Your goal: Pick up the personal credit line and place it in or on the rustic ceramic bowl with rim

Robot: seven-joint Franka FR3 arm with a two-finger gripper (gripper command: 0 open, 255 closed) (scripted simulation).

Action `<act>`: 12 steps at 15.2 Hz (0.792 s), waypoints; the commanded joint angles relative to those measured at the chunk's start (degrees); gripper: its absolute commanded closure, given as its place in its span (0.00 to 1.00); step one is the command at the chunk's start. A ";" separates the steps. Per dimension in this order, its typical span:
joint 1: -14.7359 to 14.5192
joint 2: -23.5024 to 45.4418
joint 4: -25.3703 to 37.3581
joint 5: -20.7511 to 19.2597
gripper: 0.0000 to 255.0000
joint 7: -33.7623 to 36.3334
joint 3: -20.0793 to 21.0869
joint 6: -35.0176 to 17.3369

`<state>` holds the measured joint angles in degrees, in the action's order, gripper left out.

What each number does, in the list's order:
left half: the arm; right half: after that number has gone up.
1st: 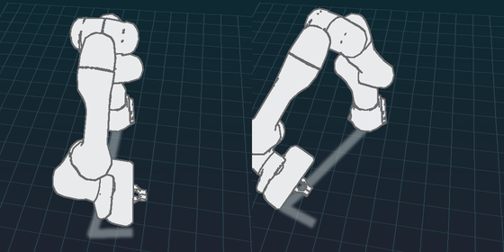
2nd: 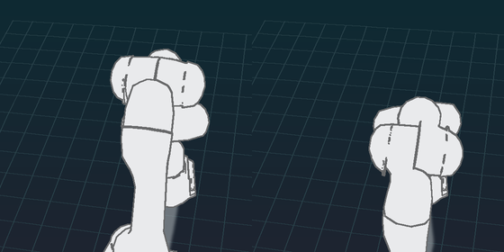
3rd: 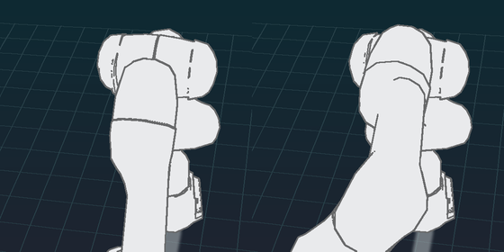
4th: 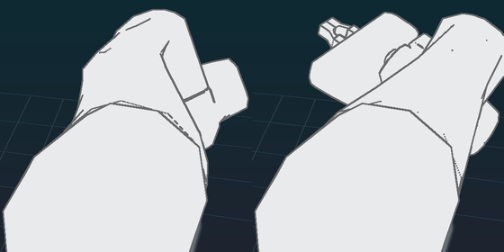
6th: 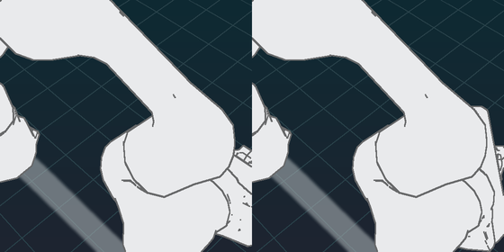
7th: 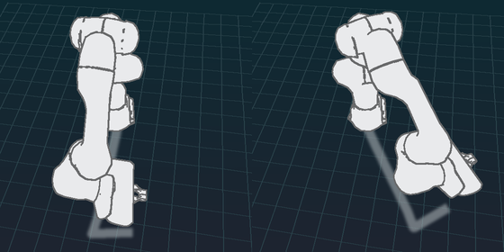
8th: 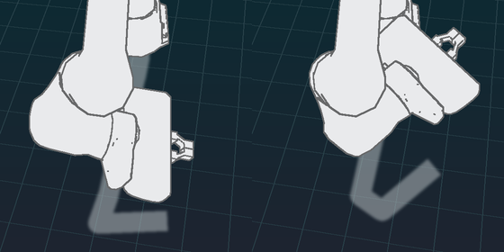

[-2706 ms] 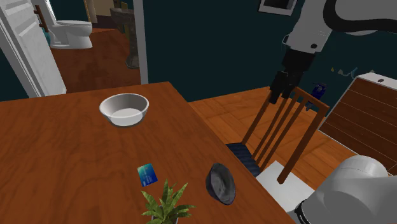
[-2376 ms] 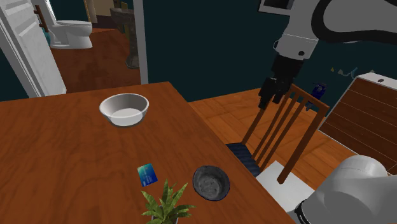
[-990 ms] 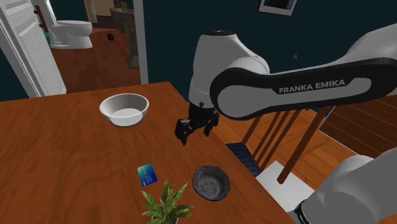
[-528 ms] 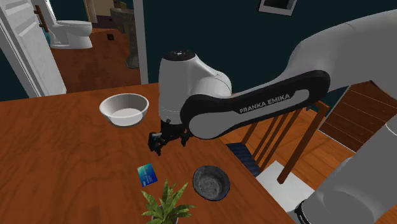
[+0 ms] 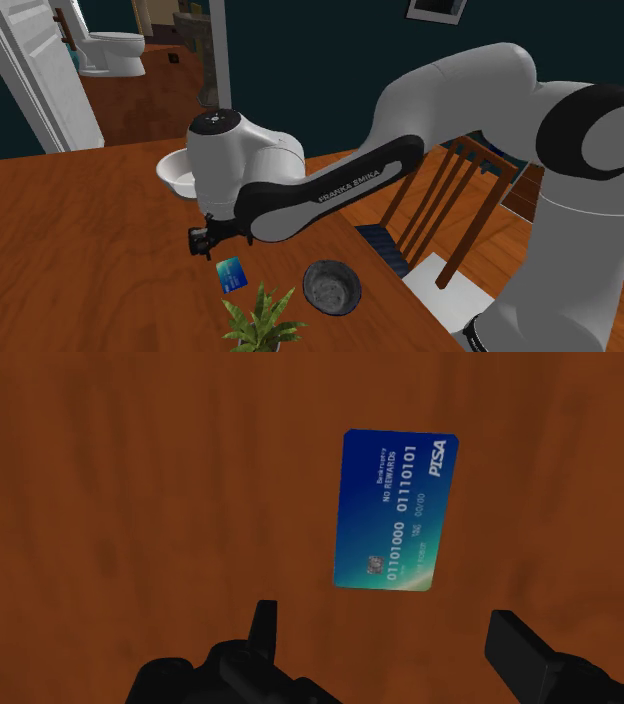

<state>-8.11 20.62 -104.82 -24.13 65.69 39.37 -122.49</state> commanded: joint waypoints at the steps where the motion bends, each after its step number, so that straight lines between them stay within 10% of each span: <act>1: -1.57 2.89 2.57 -2.09 0.00 1.34 -0.98 0.37; 12: -2.32 5.78 1.46 -4.58 0.00 2.82 -2.50 -3.05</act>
<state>-10.42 26.38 -103.34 -28.68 68.48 36.88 -125.50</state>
